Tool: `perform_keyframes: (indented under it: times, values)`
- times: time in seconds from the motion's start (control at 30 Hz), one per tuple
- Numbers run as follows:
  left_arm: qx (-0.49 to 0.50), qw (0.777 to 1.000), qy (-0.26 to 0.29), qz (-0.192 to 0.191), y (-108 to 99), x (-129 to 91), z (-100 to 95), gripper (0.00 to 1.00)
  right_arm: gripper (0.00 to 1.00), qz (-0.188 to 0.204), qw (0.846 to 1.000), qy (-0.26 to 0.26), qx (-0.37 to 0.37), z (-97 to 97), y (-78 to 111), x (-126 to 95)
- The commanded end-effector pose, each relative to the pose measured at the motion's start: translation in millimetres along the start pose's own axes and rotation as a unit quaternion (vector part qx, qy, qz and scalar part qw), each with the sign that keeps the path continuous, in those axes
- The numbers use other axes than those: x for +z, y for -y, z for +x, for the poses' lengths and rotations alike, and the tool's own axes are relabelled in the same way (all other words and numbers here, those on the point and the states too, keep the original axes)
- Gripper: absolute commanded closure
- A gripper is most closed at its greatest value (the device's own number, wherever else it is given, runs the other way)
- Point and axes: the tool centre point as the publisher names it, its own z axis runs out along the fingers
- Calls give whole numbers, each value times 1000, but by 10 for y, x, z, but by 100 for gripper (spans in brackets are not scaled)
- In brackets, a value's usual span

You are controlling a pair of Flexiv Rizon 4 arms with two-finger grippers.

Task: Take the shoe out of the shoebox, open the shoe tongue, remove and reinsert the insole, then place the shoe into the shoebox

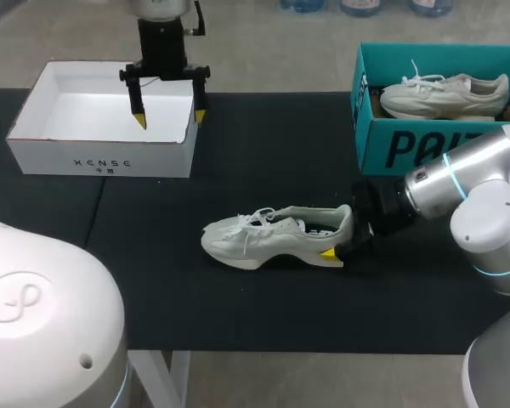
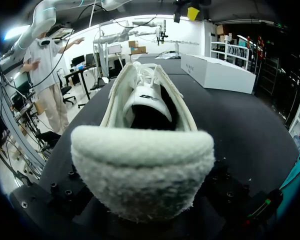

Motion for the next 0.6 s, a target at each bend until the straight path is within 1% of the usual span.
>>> perform_keyframes:
  times: [0.03,0.07,0.2,0.33,0.4,0.5,0.57,0.6]
  values:
    - [-4,999,42,11,-260,-64,220,0,100,1,1000,1,0,-7,31,77]
    - [-3,999,47,11,-316,-51,266,0,100,1,1000,1,0,-7,31,77]
    - [14,998,49,30,-574,-2,463,0,100,1,1000,1,0,-7,31,77]
    - [46,996,61,45,-806,62,705,0,100,1,1000,1,0,-7,31,77]
    - [56,995,58,52,-864,108,788,0,100,1,1000,1,0,-7,31,77]
    - [72,994,54,57,-880,204,843,0,100,1,1000,1,0,-7,31,77]
    - [82,992,58,70,-896,268,880,0,100,1,1000,1,0,-7,31,77]
    - [86,993,51,69,-906,309,897,0,100,1,1000,1,0,-7,31,77]
